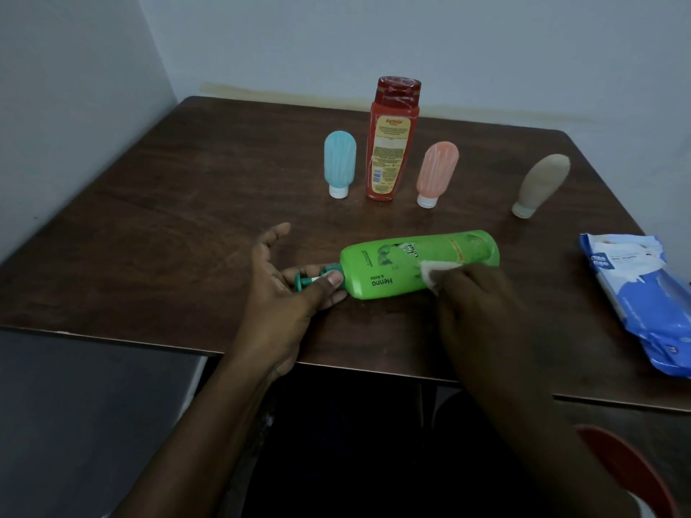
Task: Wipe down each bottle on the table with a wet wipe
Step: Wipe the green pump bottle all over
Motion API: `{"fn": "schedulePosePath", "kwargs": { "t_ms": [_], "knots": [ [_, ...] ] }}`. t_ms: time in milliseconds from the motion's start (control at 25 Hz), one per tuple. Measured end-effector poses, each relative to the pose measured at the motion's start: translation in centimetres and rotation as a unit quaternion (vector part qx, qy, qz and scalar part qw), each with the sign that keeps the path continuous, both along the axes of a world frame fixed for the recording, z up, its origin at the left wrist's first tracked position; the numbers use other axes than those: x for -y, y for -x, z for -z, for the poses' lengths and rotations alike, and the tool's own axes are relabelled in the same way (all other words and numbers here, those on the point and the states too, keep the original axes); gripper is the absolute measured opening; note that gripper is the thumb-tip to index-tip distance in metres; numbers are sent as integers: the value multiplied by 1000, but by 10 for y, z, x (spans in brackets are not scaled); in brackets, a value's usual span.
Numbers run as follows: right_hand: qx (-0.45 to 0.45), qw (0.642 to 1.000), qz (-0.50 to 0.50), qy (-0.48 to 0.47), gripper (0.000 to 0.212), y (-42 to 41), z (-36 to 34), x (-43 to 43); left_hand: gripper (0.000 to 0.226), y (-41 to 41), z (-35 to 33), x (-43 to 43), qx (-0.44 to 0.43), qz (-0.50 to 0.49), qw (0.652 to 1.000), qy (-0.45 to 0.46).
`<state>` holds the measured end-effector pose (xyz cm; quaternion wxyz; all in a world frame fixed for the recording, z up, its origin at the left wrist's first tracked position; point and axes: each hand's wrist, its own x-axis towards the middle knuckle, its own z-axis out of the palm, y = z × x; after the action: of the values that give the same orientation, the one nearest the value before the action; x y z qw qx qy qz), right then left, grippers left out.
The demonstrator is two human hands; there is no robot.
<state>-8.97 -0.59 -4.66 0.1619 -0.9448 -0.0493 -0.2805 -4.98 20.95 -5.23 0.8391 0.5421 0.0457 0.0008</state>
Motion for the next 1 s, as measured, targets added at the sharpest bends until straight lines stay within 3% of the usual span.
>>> {"fn": "schedulePosePath", "kwargs": {
  "t_ms": [120,200,280,480,640,720,880,1000],
  "knots": [
    [-7,989,-142,36,28,10,-1,-46,79,0,-1,-1,0,10,1000,-12],
    [-22,979,-193,64,23,11,-2,-54,76,0,-1,-2,-3,9,1000,-27],
    [-27,985,-166,44,20,6,-3,-33,74,0,0,-2,-3,12,1000,-13],
    [-61,998,21,9,12,-2,-15,50,67,0,1,-2,2,27,1000,0],
    [-43,995,90,-15,10,-4,-12,46,63,-1,0,-2,2,26,1000,-7],
    [-14,998,57,-4,15,-2,-4,23,64,-1,-1,-1,5,27,1000,-11],
    [-6,991,-130,21,27,6,3,-38,73,1,-2,-2,10,32,999,-22],
    [-1,987,-155,40,28,-10,-6,-30,74,4,-1,-4,14,26,999,-21]
  ]
}}
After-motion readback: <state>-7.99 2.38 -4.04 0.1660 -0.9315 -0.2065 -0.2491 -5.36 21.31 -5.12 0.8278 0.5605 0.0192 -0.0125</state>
